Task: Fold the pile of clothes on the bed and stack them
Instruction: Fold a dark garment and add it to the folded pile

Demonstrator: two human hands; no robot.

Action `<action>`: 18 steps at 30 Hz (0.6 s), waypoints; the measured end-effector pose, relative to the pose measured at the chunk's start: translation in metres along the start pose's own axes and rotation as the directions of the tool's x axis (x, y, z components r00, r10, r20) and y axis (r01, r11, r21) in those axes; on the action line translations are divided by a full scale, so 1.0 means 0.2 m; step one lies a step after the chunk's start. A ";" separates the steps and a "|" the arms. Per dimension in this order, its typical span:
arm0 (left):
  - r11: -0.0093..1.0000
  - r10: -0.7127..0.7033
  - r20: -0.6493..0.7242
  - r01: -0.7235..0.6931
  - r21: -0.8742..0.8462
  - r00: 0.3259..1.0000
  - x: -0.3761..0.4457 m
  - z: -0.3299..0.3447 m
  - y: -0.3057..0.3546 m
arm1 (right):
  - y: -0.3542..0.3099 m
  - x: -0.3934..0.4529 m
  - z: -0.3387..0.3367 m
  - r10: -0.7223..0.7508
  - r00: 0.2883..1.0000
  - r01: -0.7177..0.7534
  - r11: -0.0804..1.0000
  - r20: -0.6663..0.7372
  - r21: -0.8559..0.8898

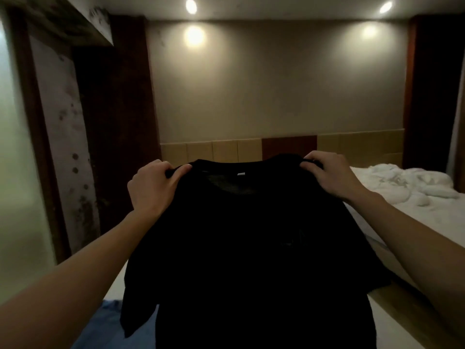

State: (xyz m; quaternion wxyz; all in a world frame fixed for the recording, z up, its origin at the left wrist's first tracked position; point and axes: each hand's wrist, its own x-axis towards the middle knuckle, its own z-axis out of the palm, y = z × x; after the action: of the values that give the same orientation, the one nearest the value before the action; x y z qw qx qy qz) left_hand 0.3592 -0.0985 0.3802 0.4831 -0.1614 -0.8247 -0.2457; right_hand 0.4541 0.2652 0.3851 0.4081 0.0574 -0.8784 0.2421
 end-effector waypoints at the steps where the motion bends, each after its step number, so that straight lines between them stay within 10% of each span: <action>1: 1.000 -0.027 0.032 0.026 0.013 0.999 -0.02 0.12 -0.05 | 0.07 0.02 0.09 0.031 0.999 -0.031 0.999 0.038 0.010; 18: 0.944 -0.326 0.527 0.295 0.146 0.785 -0.61 2.37 -0.85 | 1.48 0.12 2.12 0.466 0.808 -0.446 0.884 0.360 -0.142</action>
State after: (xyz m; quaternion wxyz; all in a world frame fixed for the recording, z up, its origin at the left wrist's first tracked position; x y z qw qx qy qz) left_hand -0.0073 0.0232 0.0348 0.1861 -0.0731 -0.9493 -0.2427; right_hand 0.0565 0.3260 0.0583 0.1592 -0.1189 -0.9347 0.2947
